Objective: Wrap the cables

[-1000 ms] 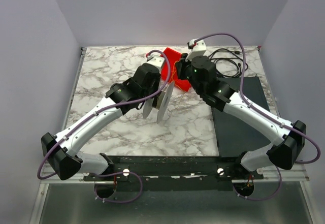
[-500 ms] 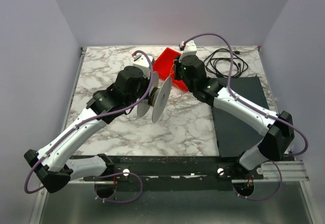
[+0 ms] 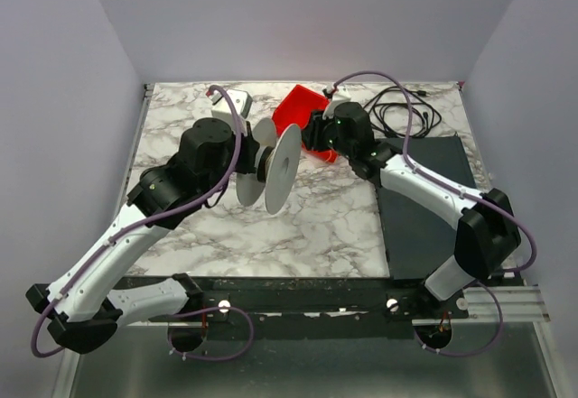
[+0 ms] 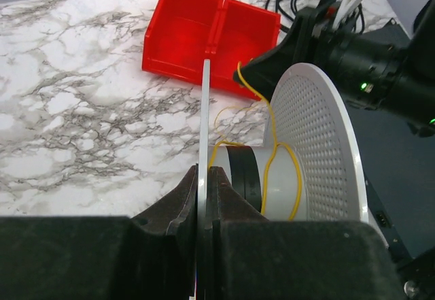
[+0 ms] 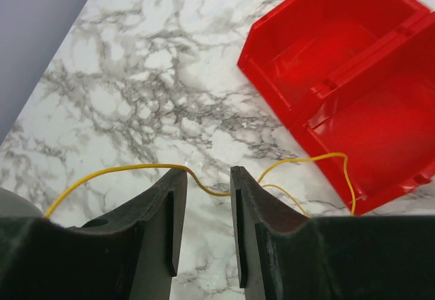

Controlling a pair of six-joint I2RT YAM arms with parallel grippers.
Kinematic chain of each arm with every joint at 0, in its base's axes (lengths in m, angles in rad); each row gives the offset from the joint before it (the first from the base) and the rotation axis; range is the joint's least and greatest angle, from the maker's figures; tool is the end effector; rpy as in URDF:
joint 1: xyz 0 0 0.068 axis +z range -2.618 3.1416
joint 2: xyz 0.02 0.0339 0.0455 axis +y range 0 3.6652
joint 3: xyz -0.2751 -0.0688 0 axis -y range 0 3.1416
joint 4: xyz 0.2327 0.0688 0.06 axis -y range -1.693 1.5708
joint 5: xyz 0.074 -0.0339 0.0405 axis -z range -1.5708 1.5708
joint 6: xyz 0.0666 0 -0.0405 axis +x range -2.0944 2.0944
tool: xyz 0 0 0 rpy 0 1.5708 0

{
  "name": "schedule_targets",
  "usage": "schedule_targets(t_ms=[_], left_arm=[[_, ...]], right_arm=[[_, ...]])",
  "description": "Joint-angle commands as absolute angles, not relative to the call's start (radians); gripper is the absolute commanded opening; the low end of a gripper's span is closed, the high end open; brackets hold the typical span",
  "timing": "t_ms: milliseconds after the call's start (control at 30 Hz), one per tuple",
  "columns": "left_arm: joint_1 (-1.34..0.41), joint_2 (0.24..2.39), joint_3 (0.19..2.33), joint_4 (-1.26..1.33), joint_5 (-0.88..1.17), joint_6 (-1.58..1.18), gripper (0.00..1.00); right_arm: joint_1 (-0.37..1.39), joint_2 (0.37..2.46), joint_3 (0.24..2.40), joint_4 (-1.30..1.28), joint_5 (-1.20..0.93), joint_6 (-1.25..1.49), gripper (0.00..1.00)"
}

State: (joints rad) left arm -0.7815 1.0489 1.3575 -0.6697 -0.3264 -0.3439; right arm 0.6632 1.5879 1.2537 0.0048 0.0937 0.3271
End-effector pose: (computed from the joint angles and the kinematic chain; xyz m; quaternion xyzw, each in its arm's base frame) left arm 0.1674 -0.1360 0.4314 0.0860 0.8124 -0.1863 0.5459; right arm 0.3167 0.2395 0.3235 -0.1091 0.8057 0.2425 0.5293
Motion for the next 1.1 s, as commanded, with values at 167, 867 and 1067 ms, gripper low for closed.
schedule_targets(t_ms=[167,867,1067], left_arm=[[-0.786,1.047,1.576,-0.672,-0.347,-0.416,0.00],[-0.786,1.067,1.651,-0.635,-0.435,-0.475,0.00],[-0.787,1.081,1.666,-0.628,-0.476,-0.512,0.00]], right_arm=[[0.669,1.629,1.124,0.258,-0.180,0.427,0.54],[0.669,1.644,0.990,0.289,-0.086,0.507,0.66],[0.670,1.712,1.001,0.346,-0.068,0.545,0.62]])
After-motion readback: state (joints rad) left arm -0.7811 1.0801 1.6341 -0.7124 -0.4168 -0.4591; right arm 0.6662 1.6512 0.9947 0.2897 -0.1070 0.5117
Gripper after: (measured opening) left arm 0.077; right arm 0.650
